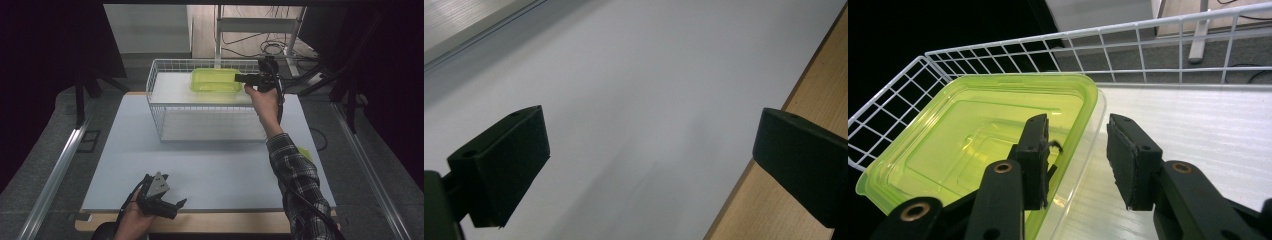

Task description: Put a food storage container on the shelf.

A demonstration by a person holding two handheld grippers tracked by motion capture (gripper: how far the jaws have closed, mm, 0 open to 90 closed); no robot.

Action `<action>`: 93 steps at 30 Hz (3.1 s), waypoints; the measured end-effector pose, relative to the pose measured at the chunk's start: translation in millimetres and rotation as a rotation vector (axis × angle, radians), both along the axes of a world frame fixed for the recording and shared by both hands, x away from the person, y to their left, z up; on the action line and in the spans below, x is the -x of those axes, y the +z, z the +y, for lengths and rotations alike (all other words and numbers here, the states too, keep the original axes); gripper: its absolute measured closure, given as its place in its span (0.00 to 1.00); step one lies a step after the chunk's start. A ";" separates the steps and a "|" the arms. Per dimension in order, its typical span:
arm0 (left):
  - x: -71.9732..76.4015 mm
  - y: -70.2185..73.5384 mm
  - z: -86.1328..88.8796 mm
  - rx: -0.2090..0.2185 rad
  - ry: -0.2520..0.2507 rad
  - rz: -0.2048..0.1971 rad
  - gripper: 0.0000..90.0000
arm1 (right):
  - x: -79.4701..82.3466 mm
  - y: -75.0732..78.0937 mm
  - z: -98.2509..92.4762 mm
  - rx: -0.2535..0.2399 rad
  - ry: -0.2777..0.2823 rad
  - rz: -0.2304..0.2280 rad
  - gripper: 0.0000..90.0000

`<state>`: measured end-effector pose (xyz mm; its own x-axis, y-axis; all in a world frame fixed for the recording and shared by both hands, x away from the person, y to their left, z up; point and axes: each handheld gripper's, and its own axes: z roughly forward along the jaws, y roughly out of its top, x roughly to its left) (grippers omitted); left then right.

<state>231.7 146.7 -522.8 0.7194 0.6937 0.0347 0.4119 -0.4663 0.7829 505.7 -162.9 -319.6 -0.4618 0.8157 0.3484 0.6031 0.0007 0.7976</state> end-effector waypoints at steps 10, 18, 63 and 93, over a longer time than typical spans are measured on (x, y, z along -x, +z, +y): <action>-0.1 0.4 0.6 0.006 0.000 -0.002 0.02 | 7.5 8.5 -2.9 -0.007 0.017 -0.052 0.53; 0.2 1.7 2.3 0.025 0.006 -0.016 0.02 | 27.0 11.2 -8.5 0.016 0.094 -0.100 0.38; -0.8 1.0 4.8 0.040 0.031 -0.014 0.02 | 141.2 -55.0 -47.5 0.180 0.343 -0.315 0.09; 1.6 1.7 4.2 0.026 0.034 -0.015 0.02 | 202.2 -131.9 -71.5 0.246 0.381 -0.224 0.07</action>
